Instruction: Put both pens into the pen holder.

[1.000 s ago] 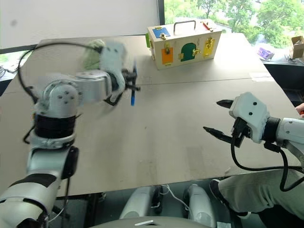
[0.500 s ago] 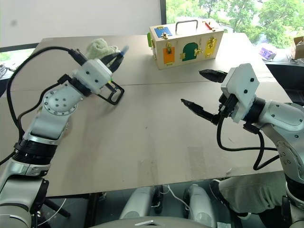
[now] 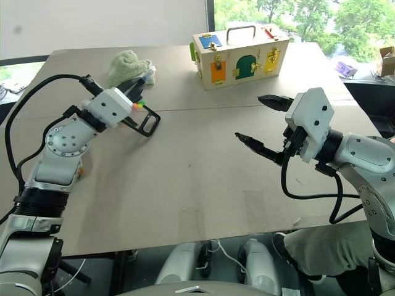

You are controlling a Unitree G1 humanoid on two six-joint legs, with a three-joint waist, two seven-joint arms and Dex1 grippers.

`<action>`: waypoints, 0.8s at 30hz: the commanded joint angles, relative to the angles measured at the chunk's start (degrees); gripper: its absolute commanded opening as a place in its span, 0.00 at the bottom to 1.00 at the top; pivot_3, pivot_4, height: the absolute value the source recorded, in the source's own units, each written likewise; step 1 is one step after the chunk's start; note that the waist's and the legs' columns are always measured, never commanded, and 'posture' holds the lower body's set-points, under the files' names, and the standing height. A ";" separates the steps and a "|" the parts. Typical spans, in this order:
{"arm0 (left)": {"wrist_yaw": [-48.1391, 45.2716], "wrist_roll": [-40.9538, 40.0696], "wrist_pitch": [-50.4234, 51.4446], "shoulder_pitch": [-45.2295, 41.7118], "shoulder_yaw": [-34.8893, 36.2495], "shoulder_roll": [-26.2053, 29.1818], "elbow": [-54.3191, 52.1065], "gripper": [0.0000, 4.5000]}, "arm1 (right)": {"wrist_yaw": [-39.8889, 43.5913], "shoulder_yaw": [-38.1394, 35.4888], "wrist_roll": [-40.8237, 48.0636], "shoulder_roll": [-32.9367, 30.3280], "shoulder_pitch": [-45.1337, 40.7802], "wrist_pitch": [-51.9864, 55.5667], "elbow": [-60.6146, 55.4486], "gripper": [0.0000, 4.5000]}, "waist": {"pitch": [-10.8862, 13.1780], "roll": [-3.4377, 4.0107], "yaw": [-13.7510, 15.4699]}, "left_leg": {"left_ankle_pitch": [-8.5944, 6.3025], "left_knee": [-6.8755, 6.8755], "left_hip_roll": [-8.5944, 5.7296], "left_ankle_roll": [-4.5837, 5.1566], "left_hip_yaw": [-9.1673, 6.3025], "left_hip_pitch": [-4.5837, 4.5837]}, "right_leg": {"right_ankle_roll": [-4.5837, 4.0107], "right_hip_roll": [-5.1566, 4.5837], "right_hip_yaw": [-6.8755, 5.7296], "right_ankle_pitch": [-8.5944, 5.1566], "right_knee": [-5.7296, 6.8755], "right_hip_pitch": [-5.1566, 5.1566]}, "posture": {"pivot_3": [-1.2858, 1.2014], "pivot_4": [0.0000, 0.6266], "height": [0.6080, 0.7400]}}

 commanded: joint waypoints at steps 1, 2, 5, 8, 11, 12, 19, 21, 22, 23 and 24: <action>-0.52 1.23 -2.81 0.13 1.64 -0.16 2.03 0.01 | 0.34 -0.27 -0.30 -0.55 -0.02 -1.81 -0.84 1.00 | 0.00 0.00 0.03 | 0.00 0.00 0.00 0.00 0.00 0.00 | 0.00 0.00 0.00 0.00 0.00 0.00 | 0.52 0.24 1.00; -0.60 1.55 -3.34 0.20 1.48 -0.31 3.07 0.01 | 0.41 -0.12 -0.48 -0.57 -0.06 -1.95 -0.70 1.00 | 0.00 0.00 0.03 | 0.00 0.00 0.00 0.00 0.00 0.00 | 0.00 0.00 0.00 0.00 0.00 0.00 | 0.52 0.24 1.00; -0.79 2.15 -4.84 0.09 1.35 -0.73 5.17 0.01 | 0.43 0.24 -0.91 -0.56 -0.35 -2.25 -0.29 1.00 | 0.00 0.00 0.00 | 0.00 0.01 0.00 0.00 0.01 0.01 | 0.00 0.00 0.00 0.00 0.00 0.01 | 0.52 0.24 1.00; -0.85 2.77 -5.84 0.41 1.61 -0.83 7.70 0.01 | 0.28 0.49 -1.36 -0.59 -0.33 -2.49 -0.24 1.00 | 0.00 0.00 -0.03 | 0.00 0.01 0.00 0.00 0.01 0.01 | 0.00 0.01 0.00 0.00 0.03 0.00 | 0.52 0.24 1.00; 1.08 4.16 -5.80 1.12 2.72 -0.35 8.89 0.01 | 0.09 0.48 -1.71 -0.55 -0.08 -2.47 -0.43 1.00 | 0.00 0.00 -0.06 | 0.00 0.01 0.00 0.00 0.02 0.01 | 0.00 0.01 0.00 0.00 0.02 0.00 | 0.52 0.24 1.00; 1.75 4.29 -4.94 1.33 3.42 -0.32 8.96 0.01 | 0.06 0.44 -1.79 -0.54 0.01 -2.47 -0.44 1.00 | 0.00 0.00 -0.06 | 0.00 0.01 0.00 0.01 0.02 0.01 | 0.00 0.01 0.01 0.00 0.02 0.00 | 0.52 0.24 1.00; -1.07 -2.90 -1.03 6.53 9.04 -1.33 -0.59 0.68 | 0.23 1.02 -2.92 -0.63 1.15 -2.96 -0.18 1.00 | 0.00 0.00 -0.09 | -0.01 0.01 0.01 0.00 0.00 0.00 | 0.00 -0.01 0.00 0.00 0.02 0.00 | 0.52 0.24 1.00; -4.32 -8.19 3.91 9.64 9.47 -2.28 -7.53 0.79 | 0.62 1.93 -4.53 -1.20 2.15 -3.52 0.34 1.00 | 0.00 0.00 0.06 | -0.01 0.01 0.01 -0.01 -0.03 0.00 | -0.01 -0.04 -0.01 0.00 0.01 0.00 | 0.52 0.24 1.00; -5.62 -11.95 7.62 11.54 9.83 -3.06 -11.64 0.79 | 0.85 2.83 -5.99 -1.79 3.03 -3.94 0.79 1.00 | 0.00 0.00 0.02 | -0.01 0.01 0.00 -0.01 -0.04 0.00 | -0.01 -0.07 -0.03 0.00 0.01 0.01 | 0.52 0.24 1.00; -6.91 -17.93 13.37 14.02 10.20 -3.95 -17.12 0.79 | 1.07 3.77 -7.69 -2.39 4.17 -4.74 1.40 1.00 | 0.00 0.01 -0.02 | -0.01 0.01 -0.01 -0.01 -0.03 0.00 | -0.01 -0.09 -0.02 0.00 0.00 0.02 | 0.52 0.24 1.00; -8.00 -23.36 19.46 16.82 10.40 -4.30 -22.12 0.79 | 1.34 4.14 -8.50 -2.68 5.16 -5.25 1.84 1.00 | 0.00 0.00 -0.09 | -0.02 0.01 -0.01 -0.01 -0.03 0.01 | -0.01 -0.10 -0.01 0.00 -0.01 0.02 | 0.52 0.24 1.00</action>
